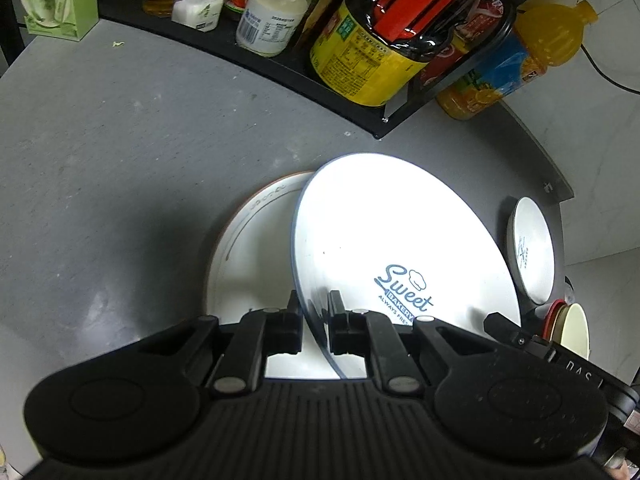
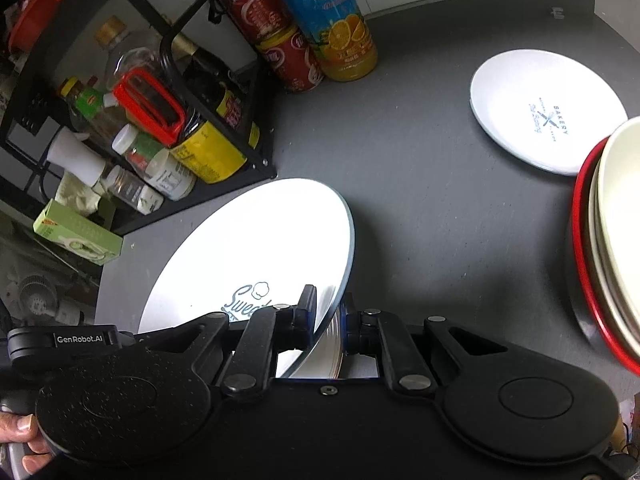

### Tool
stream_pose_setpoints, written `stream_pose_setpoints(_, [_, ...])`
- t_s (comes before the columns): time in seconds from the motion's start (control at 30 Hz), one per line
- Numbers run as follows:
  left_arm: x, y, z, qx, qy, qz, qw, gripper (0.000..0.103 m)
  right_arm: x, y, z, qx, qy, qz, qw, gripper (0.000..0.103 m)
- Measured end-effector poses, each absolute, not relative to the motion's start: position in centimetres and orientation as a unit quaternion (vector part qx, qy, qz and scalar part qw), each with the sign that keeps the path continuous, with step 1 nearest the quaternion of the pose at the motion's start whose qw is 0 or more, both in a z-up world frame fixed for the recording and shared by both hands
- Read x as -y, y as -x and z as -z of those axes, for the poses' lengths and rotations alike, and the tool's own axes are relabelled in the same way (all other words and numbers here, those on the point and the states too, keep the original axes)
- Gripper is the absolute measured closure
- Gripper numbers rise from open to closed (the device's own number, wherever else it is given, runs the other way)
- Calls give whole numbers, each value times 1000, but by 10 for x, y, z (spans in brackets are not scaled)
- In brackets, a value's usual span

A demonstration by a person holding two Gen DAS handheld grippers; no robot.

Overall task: Organize plates and bowls
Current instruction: 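Carry the 'Sweet' plate with both grippers onto the flower-pattern plate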

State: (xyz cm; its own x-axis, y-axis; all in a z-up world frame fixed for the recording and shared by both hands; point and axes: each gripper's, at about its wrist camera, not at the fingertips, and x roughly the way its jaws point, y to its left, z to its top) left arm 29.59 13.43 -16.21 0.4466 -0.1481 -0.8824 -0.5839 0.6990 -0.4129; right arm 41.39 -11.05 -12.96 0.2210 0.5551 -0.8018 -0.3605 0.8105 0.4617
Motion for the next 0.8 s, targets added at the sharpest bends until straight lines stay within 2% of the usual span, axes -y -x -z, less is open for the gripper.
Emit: stream_pose_setpoints(0.8, [-139,-270,190,-531,379,-152,743,90,98,-391,140,-558,-42,-292,776,93])
